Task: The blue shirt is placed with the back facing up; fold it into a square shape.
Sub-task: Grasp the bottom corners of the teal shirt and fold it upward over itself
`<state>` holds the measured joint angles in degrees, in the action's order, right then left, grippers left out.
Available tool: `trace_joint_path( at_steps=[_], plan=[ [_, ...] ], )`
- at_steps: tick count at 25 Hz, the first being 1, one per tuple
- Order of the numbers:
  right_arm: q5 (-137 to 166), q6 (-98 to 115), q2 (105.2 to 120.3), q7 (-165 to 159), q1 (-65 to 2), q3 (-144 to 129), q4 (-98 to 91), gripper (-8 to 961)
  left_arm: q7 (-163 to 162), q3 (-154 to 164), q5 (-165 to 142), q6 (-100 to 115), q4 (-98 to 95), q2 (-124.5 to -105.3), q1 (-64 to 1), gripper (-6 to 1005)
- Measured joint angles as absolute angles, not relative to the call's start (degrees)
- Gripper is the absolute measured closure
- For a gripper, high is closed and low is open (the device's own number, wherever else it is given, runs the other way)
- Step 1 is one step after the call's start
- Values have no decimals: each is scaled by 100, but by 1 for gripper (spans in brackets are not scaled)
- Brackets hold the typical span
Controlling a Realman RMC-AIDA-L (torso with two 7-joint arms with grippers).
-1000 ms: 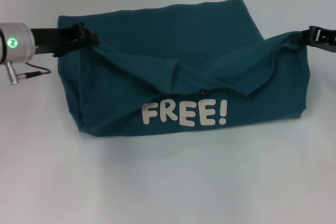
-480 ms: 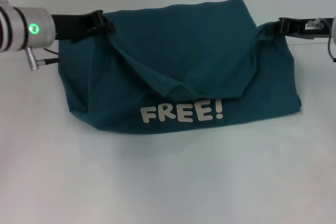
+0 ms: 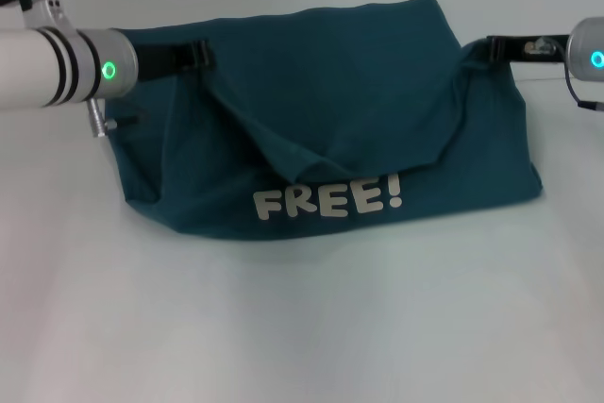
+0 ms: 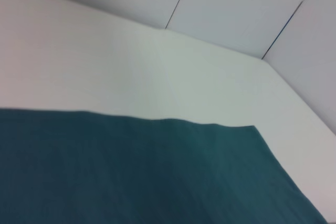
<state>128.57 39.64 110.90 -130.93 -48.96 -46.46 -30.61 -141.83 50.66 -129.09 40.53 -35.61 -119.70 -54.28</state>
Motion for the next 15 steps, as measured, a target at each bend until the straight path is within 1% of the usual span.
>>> trace_joint_path(
  at_steps=[2,7,15],
  plan=[
    [12856,3934,11078,-13090,-4948,-4650,-3088,918,-14188,5081,-12911,4037,-3586,-11950,-5478,996],
    [12847,3957,10988,-13113,-5099,-4653,-3113,918,-14229,5075,-12912,3978,-3727,-11943,-5526,995],
    [12860,3559,10985,-13061,-5315,-5022,-2847,919,-14187,5207,-12928,3662,-3538,-11954,-5553,984]
  ],
)
